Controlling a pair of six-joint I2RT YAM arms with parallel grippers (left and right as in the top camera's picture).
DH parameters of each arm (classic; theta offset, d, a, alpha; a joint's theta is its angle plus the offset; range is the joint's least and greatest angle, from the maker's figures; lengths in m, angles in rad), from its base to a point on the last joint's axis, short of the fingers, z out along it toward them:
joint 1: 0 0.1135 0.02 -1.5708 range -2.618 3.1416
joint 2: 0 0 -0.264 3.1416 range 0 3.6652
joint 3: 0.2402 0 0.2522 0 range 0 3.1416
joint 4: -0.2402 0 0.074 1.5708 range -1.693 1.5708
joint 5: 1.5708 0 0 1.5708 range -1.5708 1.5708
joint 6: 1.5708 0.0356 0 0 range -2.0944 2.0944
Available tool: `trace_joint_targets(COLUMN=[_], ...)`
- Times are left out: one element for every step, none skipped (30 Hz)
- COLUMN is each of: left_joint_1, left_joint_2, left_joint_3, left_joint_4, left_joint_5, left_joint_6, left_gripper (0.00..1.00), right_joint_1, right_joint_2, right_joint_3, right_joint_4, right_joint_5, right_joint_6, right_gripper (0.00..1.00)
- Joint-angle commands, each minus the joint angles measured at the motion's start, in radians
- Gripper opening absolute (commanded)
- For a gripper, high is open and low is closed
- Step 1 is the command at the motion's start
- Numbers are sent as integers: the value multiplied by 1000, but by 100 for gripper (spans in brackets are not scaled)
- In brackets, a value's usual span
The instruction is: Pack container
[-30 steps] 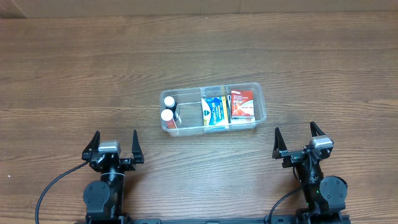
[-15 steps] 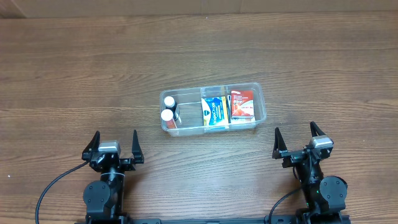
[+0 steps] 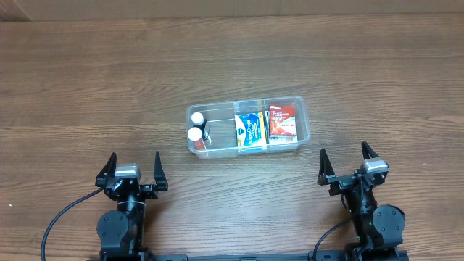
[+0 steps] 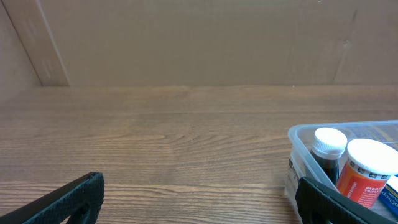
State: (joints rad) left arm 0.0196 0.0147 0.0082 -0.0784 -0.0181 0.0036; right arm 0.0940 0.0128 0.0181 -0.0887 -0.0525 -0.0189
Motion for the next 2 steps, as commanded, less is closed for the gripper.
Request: trace_joint_targets(left_joint_1=[-7, -7], left_joint_2=[-10, -10], left_joint_3=[-3, -3], left_joint_4=[1, 1], left_joint_5=[15, 15], left_joint_6=[8, 8], left_gripper=[100, 100], right_joint_1=[0, 0], right_joint_2=[-10, -10], right_joint_3=[-10, -10], right_joint_4=[8, 8], right_joint_5=[-1, -1], right_joint_6=[7, 7], right_gripper=[100, 100])
